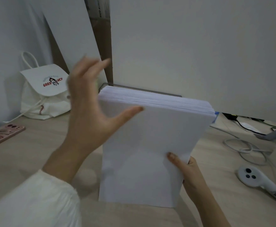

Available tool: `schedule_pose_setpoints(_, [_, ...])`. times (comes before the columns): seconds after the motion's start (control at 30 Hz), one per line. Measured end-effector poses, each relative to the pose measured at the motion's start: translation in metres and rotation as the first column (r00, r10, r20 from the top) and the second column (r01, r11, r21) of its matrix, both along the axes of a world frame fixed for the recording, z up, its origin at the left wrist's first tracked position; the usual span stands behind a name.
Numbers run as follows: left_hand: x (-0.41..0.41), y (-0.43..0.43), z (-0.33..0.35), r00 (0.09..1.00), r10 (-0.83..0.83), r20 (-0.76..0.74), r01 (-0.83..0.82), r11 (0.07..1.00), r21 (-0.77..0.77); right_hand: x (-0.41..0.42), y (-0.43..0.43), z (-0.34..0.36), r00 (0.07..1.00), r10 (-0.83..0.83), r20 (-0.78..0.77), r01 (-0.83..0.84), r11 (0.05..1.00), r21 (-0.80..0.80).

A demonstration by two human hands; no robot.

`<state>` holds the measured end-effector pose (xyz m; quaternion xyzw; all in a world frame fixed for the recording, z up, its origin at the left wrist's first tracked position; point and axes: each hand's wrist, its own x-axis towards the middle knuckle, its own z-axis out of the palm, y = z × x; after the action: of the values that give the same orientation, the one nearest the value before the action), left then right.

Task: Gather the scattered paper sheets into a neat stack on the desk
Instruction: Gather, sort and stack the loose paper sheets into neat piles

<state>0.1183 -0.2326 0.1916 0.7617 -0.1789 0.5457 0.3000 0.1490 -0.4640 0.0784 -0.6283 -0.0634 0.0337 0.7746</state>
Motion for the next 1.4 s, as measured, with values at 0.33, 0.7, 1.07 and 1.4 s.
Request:
schedule_pose_setpoints(0.33, [0.036, -0.054, 0.058, 0.740, 0.269, -0.616, 0.189, 0.796, 0.575, -0.003, -0.001, 0.001, 0.999, 0.035, 0.006, -0.035, 0.999, -0.001])
schedule_pose_setpoints(0.7, [0.001, -0.018, 0.061, 0.787, 0.093, -0.610, 0.232, 0.871, 0.433, -0.012, -0.032, -0.017, 0.992, 0.088, -0.094, -0.106, 0.972, -0.211])
schedule_pose_setpoints(1.07, [-0.010, 0.036, -0.059, 0.662, -0.528, -0.532, 0.030, 0.729, -0.684, 0.012, -0.038, 0.034, 0.987, -0.050, 0.150, 0.041, 0.997, 0.062])
schedule_pose_setpoints(1.4, [0.006, 0.035, -0.117, 0.570, -0.684, -0.456, 0.011, 0.562, -0.827, 0.025, -0.039, 0.006, 0.999, -0.014, 0.029, 0.015, 0.999, -0.031])
